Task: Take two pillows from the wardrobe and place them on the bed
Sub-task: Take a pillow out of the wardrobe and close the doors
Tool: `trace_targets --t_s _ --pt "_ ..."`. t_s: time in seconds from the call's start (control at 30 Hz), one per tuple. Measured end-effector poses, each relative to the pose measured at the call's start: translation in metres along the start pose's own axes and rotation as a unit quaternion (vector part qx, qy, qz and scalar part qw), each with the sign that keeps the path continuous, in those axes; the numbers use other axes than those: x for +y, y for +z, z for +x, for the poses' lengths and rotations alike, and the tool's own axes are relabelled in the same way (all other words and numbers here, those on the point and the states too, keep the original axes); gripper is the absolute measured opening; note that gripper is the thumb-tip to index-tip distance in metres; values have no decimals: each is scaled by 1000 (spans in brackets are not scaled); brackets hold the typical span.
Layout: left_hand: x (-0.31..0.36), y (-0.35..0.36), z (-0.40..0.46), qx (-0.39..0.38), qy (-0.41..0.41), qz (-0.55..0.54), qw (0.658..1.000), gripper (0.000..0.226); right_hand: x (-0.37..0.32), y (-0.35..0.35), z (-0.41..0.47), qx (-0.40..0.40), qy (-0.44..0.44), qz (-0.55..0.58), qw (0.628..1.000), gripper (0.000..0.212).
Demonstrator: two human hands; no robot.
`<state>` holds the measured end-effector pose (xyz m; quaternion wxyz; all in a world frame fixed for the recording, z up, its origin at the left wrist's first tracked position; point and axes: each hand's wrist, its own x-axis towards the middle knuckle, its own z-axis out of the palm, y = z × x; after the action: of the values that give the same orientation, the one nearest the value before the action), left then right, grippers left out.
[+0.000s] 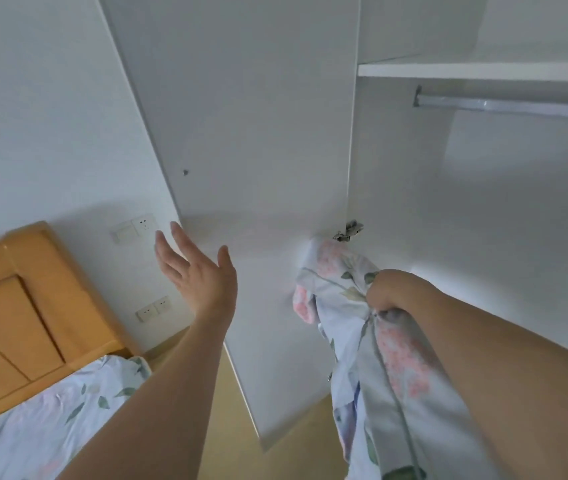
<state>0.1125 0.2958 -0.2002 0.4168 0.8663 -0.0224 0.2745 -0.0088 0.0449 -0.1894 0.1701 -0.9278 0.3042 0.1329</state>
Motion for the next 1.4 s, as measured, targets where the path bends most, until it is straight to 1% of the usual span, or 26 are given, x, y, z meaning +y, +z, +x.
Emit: trace_targets --t_s 0.03,0.13,0.2,0.23,0.3,0.33,0.37,0.43,0.57,0.6,0.67,0.73,0.77,0.8,0.83,0.87,0.9,0.93,0.97,1.0,1.03,1.1,1.13,1.2,1.33,1.4 --pt "-1 -2 4 -7 -30 -39 999 82 0 3 0 -4 1 5 1000 25" --pt "-3 -1 15 -82 -72 -141 984 72 4 10 1 -9 5 11 1000 28" --pt "-6 -4 20 -102 -78 -148 981 57 11 12 1 -2 12 15 1000 27" --pt "-8 -6 21 -102 -70 -142 982 46 14 13 0 -3 16 4 1000 25" --pt "-10 -11 17 -85 -39 -136 986 23 21 13 -5 4 19 -13 1000 17" --pt "-10 -13 11 -68 -19 -127 989 20 25 13 -6 0 20 -27 999 17" --pt "-10 -15 3 -51 2 -113 992 22 29 13 -6 -9 14 -48 999 25" --pt "-5 -17 -20 -32 43 -107 993 25 36 13 -10 -33 17 -91 995 48" --pt "12 -18 -66 -48 146 -143 978 29 59 11 -22 -23 51 -120 991 67" --pt "19 -17 -75 -58 173 -152 971 30 67 11 -22 -20 54 -123 991 68" --pt "37 -11 -93 -80 231 -164 956 30 84 9 -25 -23 55 -136 989 59" --pt "57 -2 -107 -103 287 -183 935 19 104 6 -29 -29 70 -131 989 32" --pt "68 5 -114 -123 307 -196 923 25 114 5 -32 -26 77 -126 989 25" --pt "80 13 -120 -150 323 -205 912 45 124 4 -37 -19 85 -115 989 24" --pt "92 22 -127 -176 335 -209 902 63 134 3 -43 -11 94 -100 990 26" --pt "104 31 -133 -191 348 -205 894 76 143 2 -50 -1 104 -84 991 31" --pt "116 40 -141 -202 366 -201 886 85 151 -1 -57 3 113 -71 991 38" --pt "128 49 -149 -218 380 -199 877 91 160 -4 -63 3 125 -58 990 40" --pt "138 60 -156 -240 384 -200 869 96 169 -7 -68 6 142 -49 989 32" --pt "150 69 -164 -263 379 -199 865 99 179 -10 -73 9 162 -38 986 18" --pt "160 78 -170 -280 370 -200 863 100 187 -13 -79 9 176 -29 984 13" --pt "180 93 -183 -298 355 -206 862 99 203 -18 -86 13 201 -12 980 21" --pt "189 100 -188 -300 351 -212 861 97 211 -19 -90 18 207 -8 978 22" --pt "204 111 -197 -306 343 -220 861 95 227 -22 -94 20 214 -13 976 19" --pt "225 131 -206 -317 323 -204 868 97 252 -21 -94 33 236 -12 971 10" --pt "232 139 -209 -324 312 -188 873 99 260 -20 -92 33 239 -10 970 10"
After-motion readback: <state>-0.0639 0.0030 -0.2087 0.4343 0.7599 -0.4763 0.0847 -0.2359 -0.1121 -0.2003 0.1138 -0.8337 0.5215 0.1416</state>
